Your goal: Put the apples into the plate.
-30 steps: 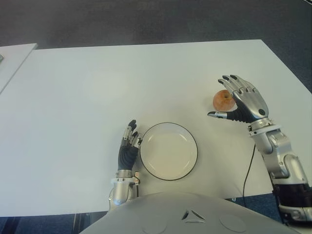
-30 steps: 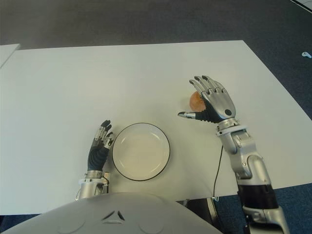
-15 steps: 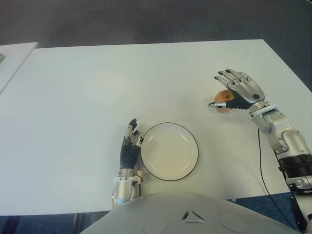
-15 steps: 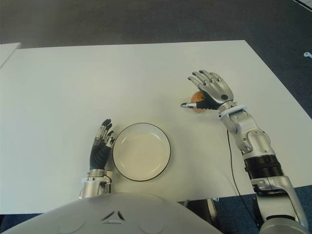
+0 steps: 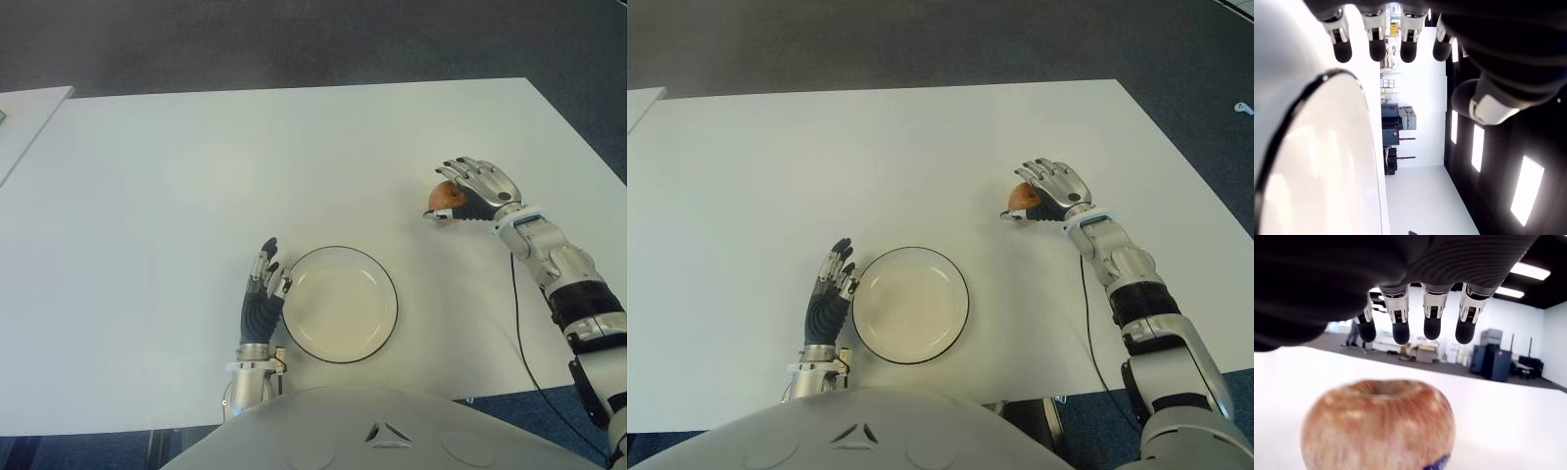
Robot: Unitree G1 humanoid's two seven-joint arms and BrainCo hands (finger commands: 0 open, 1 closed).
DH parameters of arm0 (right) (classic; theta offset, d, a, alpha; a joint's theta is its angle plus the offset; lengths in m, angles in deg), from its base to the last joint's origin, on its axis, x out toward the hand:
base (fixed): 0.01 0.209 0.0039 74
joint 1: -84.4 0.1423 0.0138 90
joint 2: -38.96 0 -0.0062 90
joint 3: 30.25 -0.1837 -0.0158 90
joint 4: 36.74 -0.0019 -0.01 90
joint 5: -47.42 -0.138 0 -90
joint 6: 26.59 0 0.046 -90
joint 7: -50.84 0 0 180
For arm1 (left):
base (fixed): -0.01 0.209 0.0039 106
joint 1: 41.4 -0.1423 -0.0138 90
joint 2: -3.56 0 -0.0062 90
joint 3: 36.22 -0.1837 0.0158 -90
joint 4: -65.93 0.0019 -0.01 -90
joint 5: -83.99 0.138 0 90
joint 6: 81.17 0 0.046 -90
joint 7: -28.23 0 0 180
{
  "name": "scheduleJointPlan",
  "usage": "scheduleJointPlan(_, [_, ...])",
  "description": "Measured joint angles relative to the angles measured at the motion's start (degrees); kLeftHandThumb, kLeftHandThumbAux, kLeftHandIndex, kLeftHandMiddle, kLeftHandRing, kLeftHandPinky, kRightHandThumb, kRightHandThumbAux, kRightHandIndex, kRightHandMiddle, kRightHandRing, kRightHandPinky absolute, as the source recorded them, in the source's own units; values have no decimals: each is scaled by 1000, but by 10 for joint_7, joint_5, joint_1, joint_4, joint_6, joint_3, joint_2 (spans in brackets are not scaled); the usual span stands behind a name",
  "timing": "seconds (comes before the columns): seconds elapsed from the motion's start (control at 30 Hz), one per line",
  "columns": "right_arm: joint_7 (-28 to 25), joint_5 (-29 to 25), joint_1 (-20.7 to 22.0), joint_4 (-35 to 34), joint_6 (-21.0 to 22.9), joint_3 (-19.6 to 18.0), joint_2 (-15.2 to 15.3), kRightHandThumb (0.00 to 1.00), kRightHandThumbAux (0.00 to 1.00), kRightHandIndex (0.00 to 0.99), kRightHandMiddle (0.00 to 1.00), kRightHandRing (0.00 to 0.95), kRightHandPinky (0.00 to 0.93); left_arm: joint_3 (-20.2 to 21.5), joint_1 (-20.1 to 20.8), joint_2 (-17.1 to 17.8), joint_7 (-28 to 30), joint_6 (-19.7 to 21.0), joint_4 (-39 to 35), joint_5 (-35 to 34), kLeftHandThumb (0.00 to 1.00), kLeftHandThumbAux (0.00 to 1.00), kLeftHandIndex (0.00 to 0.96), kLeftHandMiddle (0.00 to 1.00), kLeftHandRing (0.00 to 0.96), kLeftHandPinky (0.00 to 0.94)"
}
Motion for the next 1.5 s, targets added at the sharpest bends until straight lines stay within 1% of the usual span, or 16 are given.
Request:
scheduleJointPlan(0.17, [29,-1,32,69,0,25,-12,269,198,0,0,0,0,3,3,1,4,0,2,-13,14,505,1,3,0,13])
scheduleJointPlan(0.23, [37,-2,42,91,0,34,-17,264,202,0,0,0,0,16,14,8,8,-11,27,-26,17,493,1,3,0,12])
scheduleJointPlan(0.33, [47,-6,54,118,0,43,-25,258,207,0,0,0,0,29,30,9,7,-17,62,-25,23,480,0,2,0,15])
scheduleJointPlan(0.5, [66,-14,70,152,1,57,-37,254,203,0,0,0,0,37,37,8,4,-28,71,-25,38,463,0,4,0,9])
scheduleJointPlan(0.7, [88,-23,90,196,12,69,-51,251,206,0,0,0,0,31,32,-2,3,-33,72,-18,30,465,0,2,0,3])
scheduleJointPlan(1.0, [113,-46,111,252,21,85,-69,256,208,0,0,0,0,23,16,1,8,-33,55,-19,1,476,0,1,0,10])
scheduleJointPlan(1.13, [117,-62,115,271,24,87,-75,262,215,0,0,0,0,23,9,2,9,-31,45,-18,0,480,1,5,0,24])
scheduleJointPlan(1.5, [138,-105,133,330,27,87,-99,273,242,0,0,0,0,21,8,2,12,-24,36,-18,5,482,0,3,0,8])
